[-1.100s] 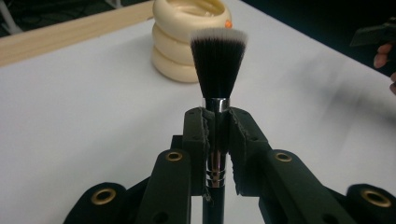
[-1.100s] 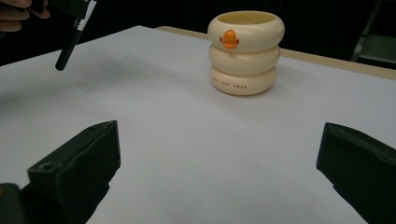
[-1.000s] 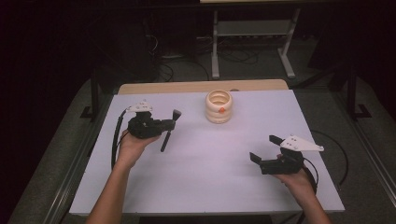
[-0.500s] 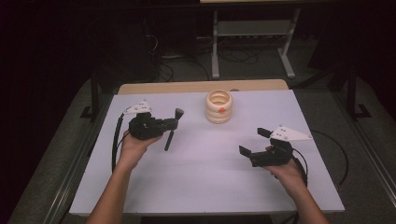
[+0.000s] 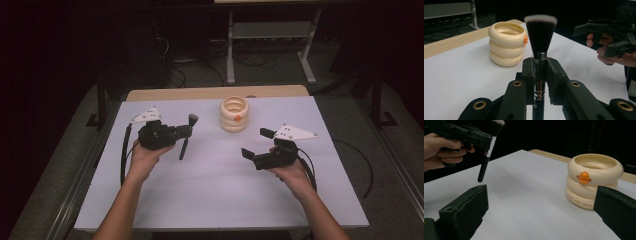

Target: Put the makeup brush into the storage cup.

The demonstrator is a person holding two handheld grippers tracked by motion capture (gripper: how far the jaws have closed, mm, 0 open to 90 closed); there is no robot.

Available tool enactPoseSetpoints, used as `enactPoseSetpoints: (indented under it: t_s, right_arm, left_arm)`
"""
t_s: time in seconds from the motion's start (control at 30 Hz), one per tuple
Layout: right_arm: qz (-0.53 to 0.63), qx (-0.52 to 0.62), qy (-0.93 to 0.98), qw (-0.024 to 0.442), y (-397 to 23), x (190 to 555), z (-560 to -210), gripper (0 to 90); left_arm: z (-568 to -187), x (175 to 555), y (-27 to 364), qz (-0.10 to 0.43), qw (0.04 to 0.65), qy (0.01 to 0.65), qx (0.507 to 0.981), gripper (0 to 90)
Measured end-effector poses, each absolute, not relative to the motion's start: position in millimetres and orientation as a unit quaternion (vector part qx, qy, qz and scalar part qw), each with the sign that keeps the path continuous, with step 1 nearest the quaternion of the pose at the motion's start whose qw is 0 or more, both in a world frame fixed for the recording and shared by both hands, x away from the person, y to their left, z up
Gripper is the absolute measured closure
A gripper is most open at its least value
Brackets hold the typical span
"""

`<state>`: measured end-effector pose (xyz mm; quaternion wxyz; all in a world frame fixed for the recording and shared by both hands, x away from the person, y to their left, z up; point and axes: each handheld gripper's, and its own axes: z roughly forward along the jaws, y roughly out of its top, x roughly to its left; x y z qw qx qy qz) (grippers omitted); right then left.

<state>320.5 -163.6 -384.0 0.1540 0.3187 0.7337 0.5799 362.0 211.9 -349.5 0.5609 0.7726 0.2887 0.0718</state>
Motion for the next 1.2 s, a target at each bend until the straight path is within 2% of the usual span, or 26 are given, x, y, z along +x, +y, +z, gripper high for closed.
enactPoseSetpoints:
  t_s: [1.2]
  right_arm:
    - [0.607, 0.271, 0.739, 0.109, -89, 357, -375, 0.0]
  left_arm:
    - [-350, 358, 199, 0.071, 0.581, 0.267, 0.766, 77.5]
